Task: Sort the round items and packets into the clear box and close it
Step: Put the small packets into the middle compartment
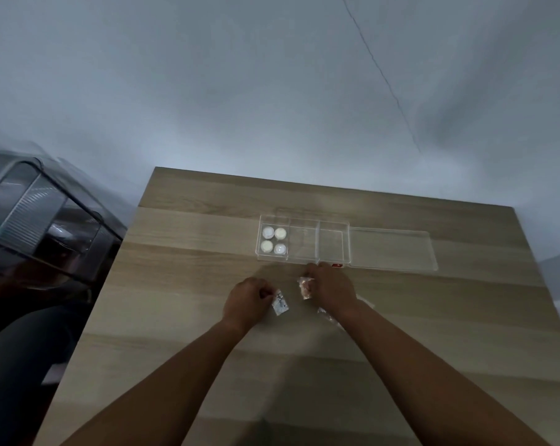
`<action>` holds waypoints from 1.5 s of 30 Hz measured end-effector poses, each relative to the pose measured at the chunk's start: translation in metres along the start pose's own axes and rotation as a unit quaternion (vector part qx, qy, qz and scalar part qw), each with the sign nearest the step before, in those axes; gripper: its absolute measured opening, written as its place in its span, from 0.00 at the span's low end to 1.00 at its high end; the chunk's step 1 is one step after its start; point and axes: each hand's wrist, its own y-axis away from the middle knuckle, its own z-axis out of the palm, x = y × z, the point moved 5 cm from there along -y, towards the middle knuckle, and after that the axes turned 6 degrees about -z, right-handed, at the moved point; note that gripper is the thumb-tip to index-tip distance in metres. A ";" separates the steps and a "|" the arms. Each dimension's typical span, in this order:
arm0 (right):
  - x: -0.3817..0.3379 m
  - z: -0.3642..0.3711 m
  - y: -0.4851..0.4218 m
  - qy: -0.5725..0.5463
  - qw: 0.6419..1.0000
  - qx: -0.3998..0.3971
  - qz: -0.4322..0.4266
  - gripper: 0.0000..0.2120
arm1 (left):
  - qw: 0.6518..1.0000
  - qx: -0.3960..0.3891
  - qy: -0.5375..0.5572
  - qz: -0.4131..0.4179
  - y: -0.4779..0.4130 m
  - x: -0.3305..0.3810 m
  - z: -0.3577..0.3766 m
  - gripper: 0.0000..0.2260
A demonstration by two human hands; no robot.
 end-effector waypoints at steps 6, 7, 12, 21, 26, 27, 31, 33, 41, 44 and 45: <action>0.000 -0.001 -0.004 -0.018 1.000 0.006 0.008 0.04 | 0.999 -0.043 -0.024 0.001 -0.005 0.007 -0.002 0.07; 0.000 -0.001 -0.003 -0.023 1.000 0.012 0.009 0.05 | 0.998 -0.047 -0.028 0.003 -0.006 0.008 -0.003 0.07; 0.003 0.005 0.004 -0.052 0.998 0.040 -0.004 0.03 | 0.999 -0.035 -0.009 0.041 -0.010 0.029 -0.020 0.06; 0.019 0.001 0.015 -0.268 0.953 0.108 0.085 0.06 | 0.994 0.010 -0.053 0.098 -0.069 0.114 -0.064 0.07; 0.034 -0.006 0.025 -0.281 0.945 0.130 0.103 0.06 | 0.973 -0.017 -0.212 0.094 -0.098 0.136 -0.041 0.10; 0.038 -0.008 0.027 -0.286 0.943 0.135 0.102 0.06 | 0.964 -0.012 -0.249 0.096 -0.102 0.137 -0.037 0.11; 0.051 -0.025 0.035 -0.293 0.936 0.170 0.100 0.11 | 0.939 0.031 -0.325 0.109 -0.110 0.136 -0.028 0.12; 0.054 -0.037 0.035 -0.294 0.932 0.189 0.093 0.12 | 0.935 0.040 -0.332 0.122 -0.111 0.133 -0.026 0.12; 0.026 -0.087 -0.009 -0.272 0.938 0.211 0.031 0.13 | 0.968 0.129 -0.179 0.119 -0.101 0.110 -0.050 0.10; 0.010 -0.093 -0.037 -0.203 0.963 0.176 0.010 0.10 | 0.975 0.182 -0.122 0.045 -0.089 0.087 -0.064 0.17; 0.005 -0.092 -0.045 -0.187 0.970 0.156 0.011 0.09 | 0.978 0.175 -0.109 0.006 -0.086 0.076 -0.065 0.20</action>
